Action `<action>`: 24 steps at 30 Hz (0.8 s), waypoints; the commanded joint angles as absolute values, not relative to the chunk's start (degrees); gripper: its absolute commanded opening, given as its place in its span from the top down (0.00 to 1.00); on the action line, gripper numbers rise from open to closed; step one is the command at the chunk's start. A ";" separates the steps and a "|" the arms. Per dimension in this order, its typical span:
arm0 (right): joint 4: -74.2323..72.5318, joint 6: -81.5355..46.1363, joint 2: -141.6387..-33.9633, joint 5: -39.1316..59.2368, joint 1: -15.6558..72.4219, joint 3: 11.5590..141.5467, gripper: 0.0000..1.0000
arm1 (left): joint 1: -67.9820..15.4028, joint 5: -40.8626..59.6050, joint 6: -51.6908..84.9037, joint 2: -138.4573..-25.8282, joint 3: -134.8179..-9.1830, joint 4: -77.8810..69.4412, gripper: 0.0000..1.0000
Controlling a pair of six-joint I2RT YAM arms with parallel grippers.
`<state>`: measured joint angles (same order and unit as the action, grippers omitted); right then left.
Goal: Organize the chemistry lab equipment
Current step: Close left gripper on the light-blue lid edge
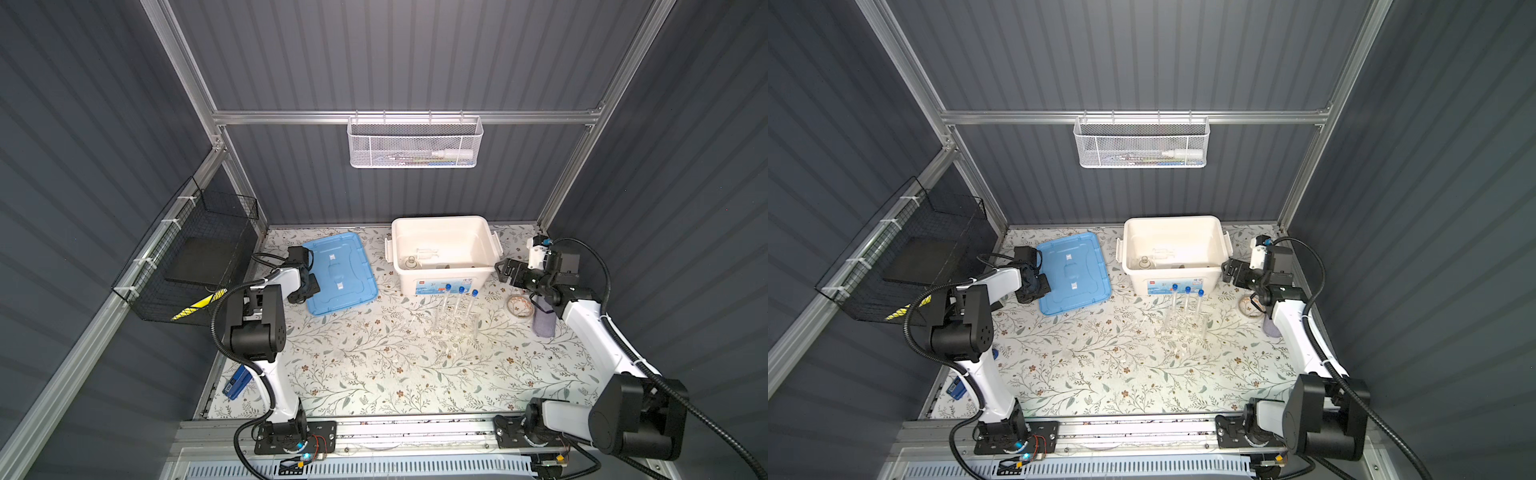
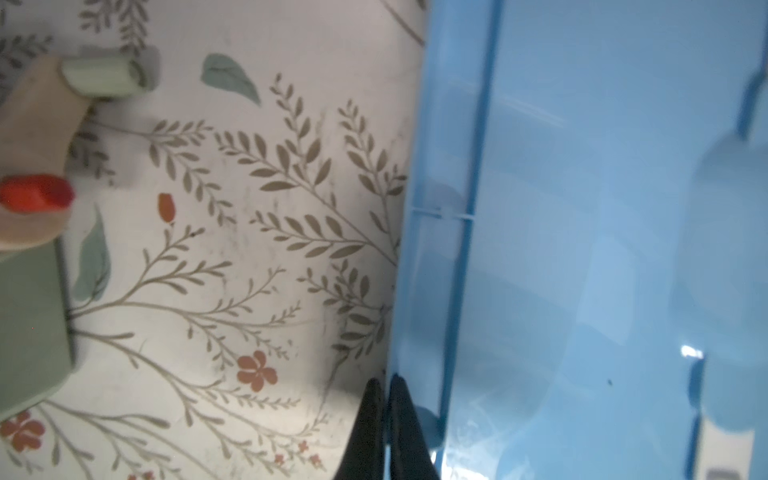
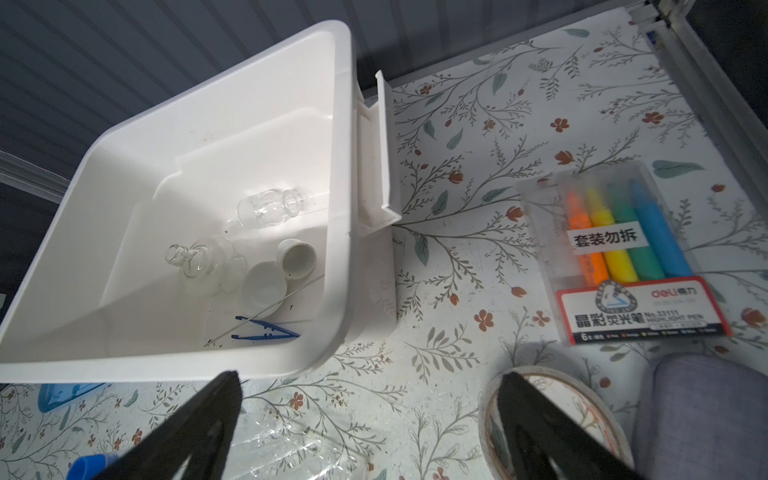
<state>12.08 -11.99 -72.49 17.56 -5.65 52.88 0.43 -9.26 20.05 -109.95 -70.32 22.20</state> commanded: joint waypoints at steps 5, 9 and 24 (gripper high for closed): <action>13.53 -11.80 -71.02 17.40 -5.99 52.64 0.02 | 0.35 -3.20 18.00 -108.56 -66.92 21.09 1.00; 13.71 -11.72 -70.60 18.55 -6.06 52.82 0.03 | 0.33 -2.33 17.86 -105.90 -66.04 20.88 1.00; 9.87 -16.64 -70.57 32.28 -5.56 53.68 0.07 | 0.31 -2.59 20.82 -92.97 -65.75 23.92 1.00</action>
<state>11.25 -14.83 -70.65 27.83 -5.69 52.88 0.47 -2.94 19.73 -95.66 -65.06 22.24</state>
